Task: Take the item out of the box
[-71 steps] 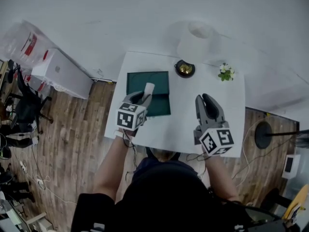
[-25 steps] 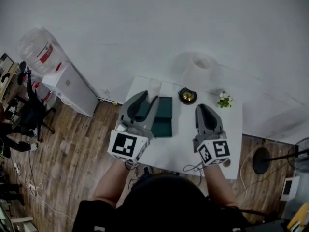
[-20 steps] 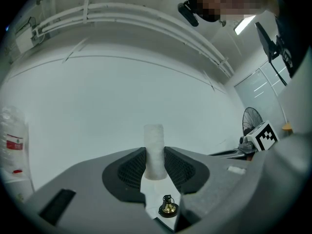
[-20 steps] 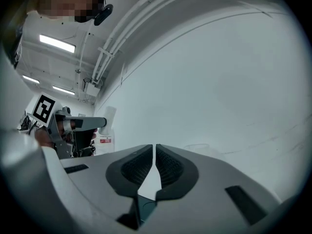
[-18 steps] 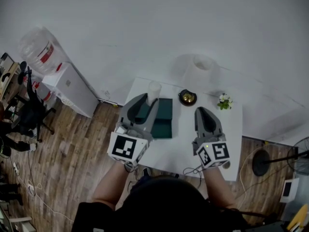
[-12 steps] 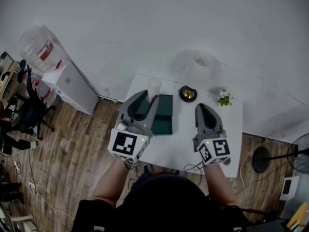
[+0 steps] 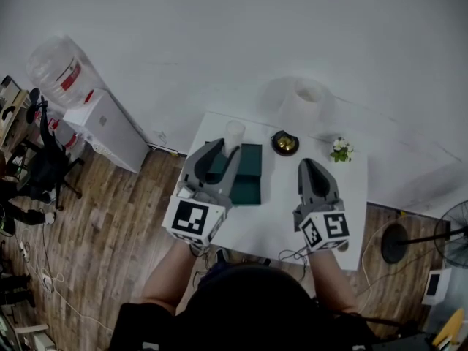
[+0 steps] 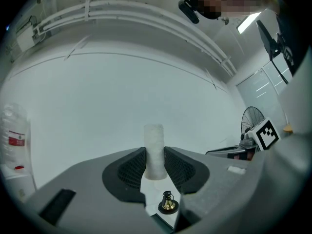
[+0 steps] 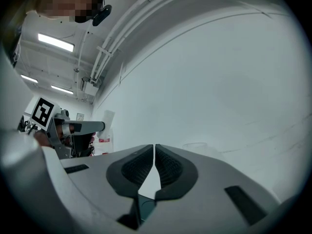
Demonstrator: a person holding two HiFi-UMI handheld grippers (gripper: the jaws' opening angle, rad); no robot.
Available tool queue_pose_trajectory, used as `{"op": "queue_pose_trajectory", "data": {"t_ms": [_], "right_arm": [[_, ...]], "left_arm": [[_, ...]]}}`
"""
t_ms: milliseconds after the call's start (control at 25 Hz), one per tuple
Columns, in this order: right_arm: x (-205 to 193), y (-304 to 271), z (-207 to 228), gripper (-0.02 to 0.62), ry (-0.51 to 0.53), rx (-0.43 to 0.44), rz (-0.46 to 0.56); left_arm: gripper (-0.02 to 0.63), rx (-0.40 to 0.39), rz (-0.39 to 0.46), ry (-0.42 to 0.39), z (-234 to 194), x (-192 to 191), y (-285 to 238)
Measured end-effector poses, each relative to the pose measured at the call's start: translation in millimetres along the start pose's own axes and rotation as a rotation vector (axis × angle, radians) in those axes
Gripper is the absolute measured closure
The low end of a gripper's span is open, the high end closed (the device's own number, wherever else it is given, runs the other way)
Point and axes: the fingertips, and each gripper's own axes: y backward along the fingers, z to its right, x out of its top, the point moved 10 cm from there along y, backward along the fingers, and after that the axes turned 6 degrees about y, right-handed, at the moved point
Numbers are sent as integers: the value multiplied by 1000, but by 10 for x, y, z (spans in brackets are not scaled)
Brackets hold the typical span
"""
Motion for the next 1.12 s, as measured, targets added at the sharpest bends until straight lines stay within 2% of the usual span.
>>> {"op": "queue_pose_trajectory", "data": {"t_ms": [400,1120], "right_arm": [[-7,-43,-17,586,3,4,1],[-17,-111,-242,591,21,-31,-19]], "left_arm": [[488,1,15,-3,-57,11,-9],[488,-23,-12,20,-303,-60,71]]}}
